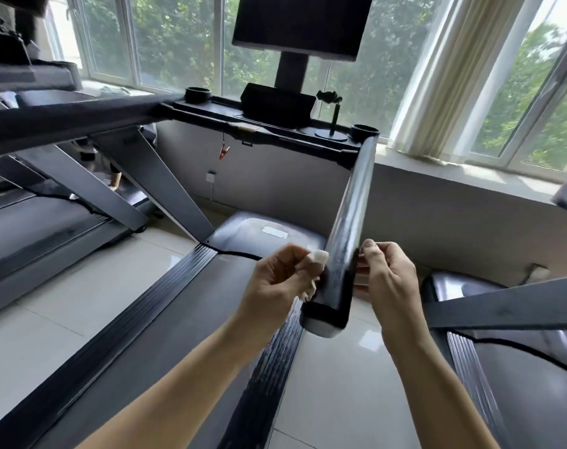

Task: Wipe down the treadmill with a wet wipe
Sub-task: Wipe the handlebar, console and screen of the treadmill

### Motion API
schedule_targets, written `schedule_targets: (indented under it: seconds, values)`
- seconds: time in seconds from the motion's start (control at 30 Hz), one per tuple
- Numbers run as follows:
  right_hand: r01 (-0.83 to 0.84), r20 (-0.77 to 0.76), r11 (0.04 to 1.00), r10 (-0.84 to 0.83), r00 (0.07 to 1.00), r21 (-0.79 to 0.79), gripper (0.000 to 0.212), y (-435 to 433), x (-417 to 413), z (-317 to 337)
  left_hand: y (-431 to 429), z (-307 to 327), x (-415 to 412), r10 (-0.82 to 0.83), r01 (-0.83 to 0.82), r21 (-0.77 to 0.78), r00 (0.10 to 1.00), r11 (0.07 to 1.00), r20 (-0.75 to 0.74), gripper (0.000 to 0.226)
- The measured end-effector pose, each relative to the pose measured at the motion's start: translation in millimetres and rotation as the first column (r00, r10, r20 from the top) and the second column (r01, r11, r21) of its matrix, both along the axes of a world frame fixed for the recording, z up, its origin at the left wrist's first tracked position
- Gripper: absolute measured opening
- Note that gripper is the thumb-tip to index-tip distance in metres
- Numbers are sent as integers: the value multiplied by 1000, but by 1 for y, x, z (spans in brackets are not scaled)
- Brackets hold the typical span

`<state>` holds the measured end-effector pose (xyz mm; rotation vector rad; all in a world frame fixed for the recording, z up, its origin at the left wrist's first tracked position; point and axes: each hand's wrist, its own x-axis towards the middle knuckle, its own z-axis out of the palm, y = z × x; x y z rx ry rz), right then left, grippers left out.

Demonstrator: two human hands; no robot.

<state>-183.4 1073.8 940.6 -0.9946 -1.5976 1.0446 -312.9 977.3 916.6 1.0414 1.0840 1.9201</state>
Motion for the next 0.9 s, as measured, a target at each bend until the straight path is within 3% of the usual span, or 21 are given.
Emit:
schedule_targets:
  seconds: [0.1, 0.17, 0.23, 0.27, 0.33, 0.4, 0.53, 0.7, 0.77, 0.9]
  values:
    - [13, 59, 1000, -13, 998, -10, 45, 8, -5, 4, 14, -10, -10, -52, 53, -20, 997, 998, 60, 15]
    - [37, 83, 999, -35, 996, -24, 37, 13, -6, 11, 16, -5, -15, -126, 127, 57, 992, 990, -12, 11]
    - [69, 87, 995, -62, 994, -74, 29, 21, -5, 16, 17, 11, -24, -239, 275, 199, 953, 941, -187, 15]
    - [82, 93, 990, -72, 993, -113, 27, 22, -4, 20, 19, 18, -30, -257, 352, 244, 901, 904, -348, 13]
    - [108, 136, 981, -87, 987, -161, 24, 21, 1, 28, 37, 23, -44, -193, 466, 254, 717, 847, -670, 6]
    - [126, 207, 970, -83, 975, -208, 22, 8, 0, 38, 64, 26, -58, -152, 524, 236, 592, 818, -791, 7]
    - [303, 254, 869, -214, 943, -392, 23, -30, -22, 63, 110, 37, -73, -222, 470, 94, 572, 877, -789, 9]
    - [534, 270, 681, -463, 844, -501, 27, -48, -48, 66, 129, 57, -73, -299, 262, -150, 748, 953, -592, 21]
    - [574, 303, 617, -494, 815, -539, 30, -50, -53, 67, 114, 60, -75, -376, 286, -245, 745, 926, -552, 20]
    - [548, 258, 553, -516, 817, -627, 35, -55, -57, 83, 45, 57, -73, -551, 480, -277, 673, 833, -493, 21]
